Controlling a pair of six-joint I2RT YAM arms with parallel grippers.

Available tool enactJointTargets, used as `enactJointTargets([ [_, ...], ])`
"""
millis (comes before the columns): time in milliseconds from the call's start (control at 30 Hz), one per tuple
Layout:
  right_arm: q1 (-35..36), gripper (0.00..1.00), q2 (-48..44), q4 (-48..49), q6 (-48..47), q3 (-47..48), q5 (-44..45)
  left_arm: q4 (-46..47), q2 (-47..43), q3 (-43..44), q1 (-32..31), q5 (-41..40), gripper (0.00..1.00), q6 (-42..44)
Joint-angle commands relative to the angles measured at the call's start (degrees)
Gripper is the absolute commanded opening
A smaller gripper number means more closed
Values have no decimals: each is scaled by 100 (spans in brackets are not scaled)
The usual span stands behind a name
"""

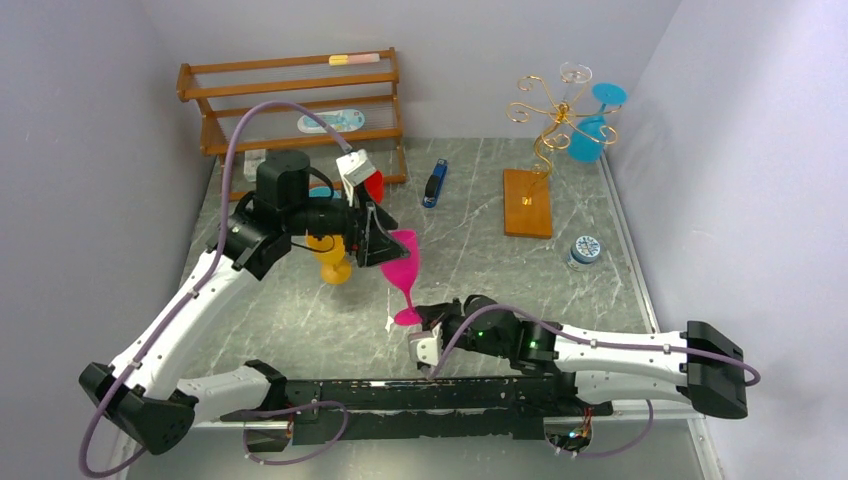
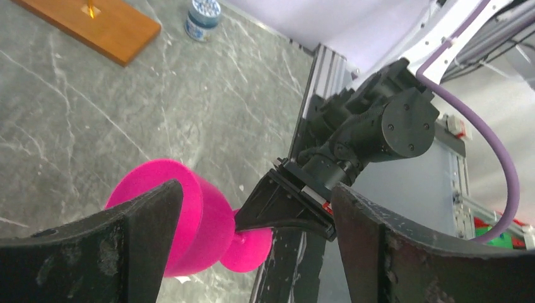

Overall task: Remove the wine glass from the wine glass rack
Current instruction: Place the wine glass at the center of the board.

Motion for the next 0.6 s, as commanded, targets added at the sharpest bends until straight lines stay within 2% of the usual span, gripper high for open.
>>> enactJointTargets([
  [0,147,0,210,106,-445,98,-119,-1155,218,362,-153,317,91,853],
  [200,157,0,308,-46,-665,127,-186,-1991,446,547,-334,-491,84,1390],
  [567,160,0,325,-152,-720,146,-55,-2302,740,626,-516,-560,64,1605],
])
